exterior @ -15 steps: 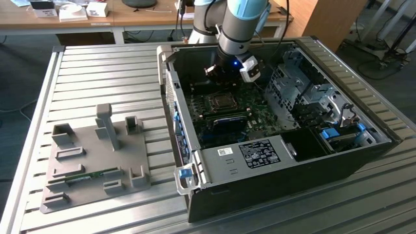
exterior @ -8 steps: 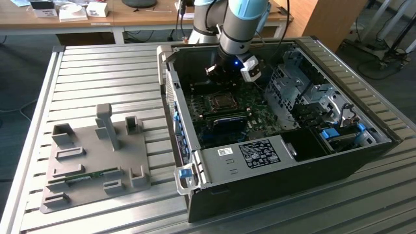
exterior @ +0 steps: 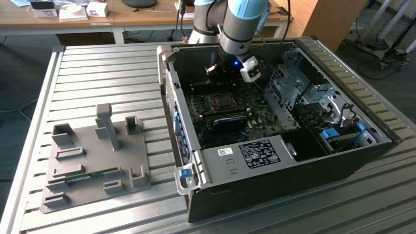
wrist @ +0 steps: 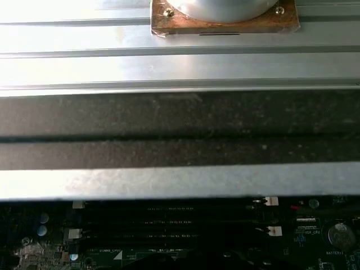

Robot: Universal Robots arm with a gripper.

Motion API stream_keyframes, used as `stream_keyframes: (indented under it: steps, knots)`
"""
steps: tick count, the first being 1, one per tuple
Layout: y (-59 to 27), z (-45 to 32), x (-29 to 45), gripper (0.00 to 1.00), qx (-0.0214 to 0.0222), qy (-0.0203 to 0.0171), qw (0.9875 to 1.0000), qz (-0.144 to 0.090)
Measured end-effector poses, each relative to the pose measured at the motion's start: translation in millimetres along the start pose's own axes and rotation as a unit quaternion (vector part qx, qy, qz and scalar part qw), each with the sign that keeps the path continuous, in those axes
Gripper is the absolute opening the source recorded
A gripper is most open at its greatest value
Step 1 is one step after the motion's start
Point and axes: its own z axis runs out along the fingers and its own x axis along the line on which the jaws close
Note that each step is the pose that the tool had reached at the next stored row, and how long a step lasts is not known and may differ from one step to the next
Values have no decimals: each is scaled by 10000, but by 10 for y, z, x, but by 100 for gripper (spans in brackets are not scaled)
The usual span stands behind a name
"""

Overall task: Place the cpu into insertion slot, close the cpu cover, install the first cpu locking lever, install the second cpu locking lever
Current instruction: 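Install the first cpu locking lever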

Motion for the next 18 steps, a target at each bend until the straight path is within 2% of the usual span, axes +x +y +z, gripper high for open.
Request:
stream_keyframes:
  steps: [4,18]
  knots:
    - [0,6,0,11,2,-2,10000,1]
    - [-10,41,3,11,54,-8,10000,-3]
